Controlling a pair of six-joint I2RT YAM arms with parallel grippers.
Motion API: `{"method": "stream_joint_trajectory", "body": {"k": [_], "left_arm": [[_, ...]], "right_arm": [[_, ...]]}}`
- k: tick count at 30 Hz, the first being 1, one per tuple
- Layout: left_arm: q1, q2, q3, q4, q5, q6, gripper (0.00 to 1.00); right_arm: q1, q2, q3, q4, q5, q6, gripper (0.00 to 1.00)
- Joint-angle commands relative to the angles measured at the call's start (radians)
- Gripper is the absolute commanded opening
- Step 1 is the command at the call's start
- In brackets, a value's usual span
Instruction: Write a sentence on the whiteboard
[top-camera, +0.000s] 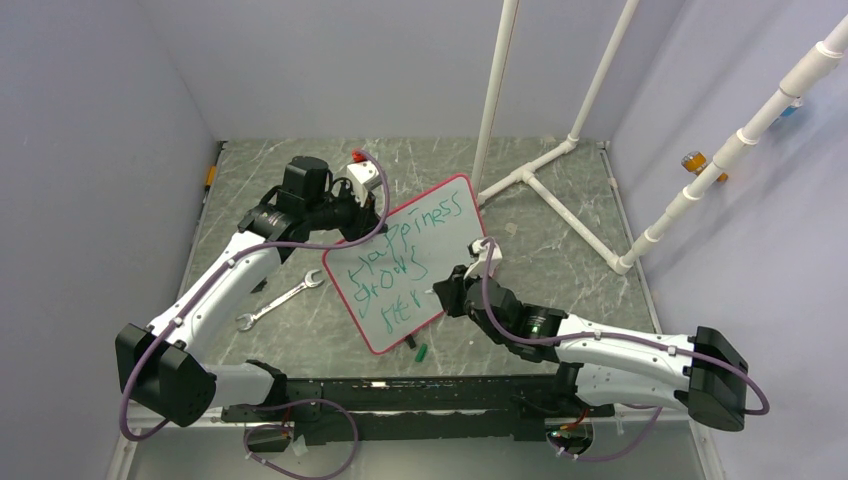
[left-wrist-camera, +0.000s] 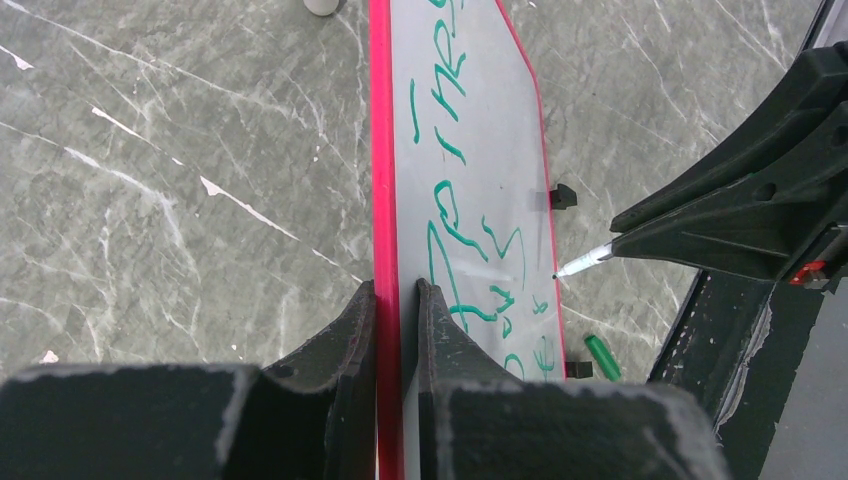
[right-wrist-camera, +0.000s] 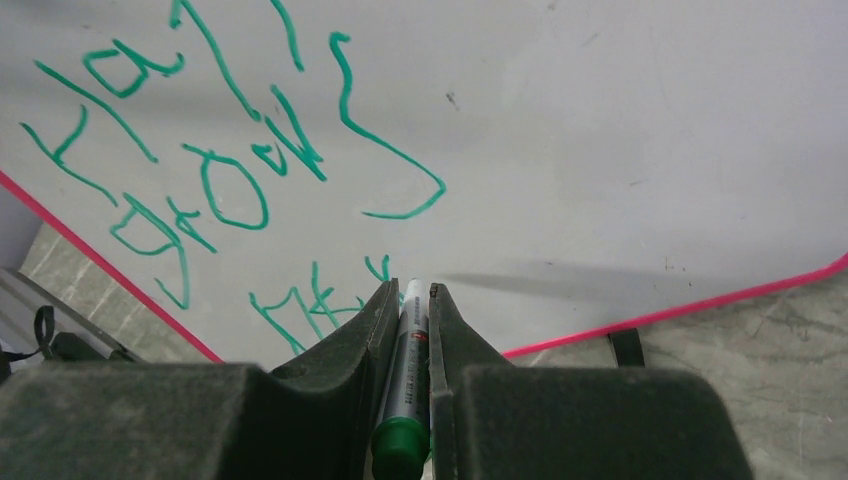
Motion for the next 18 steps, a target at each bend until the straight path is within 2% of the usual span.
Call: {"method": "stream_joint_trajectory", "body": {"k": [1, 18], "left_arm": [[-0.001, -0.010, 0.026, 0.028, -0.047, 0.059, 0.00], [0.000, -0.007, 0.027, 0.028, -0.047, 0.060, 0.00]], "right_arm": [[-0.004, 0.009, -0.018, 0.029, 0.019, 0.036, 0.00], [-0.005, 0.111, 0.042, 0.051, 0.051, 0.018, 0.00]]}}
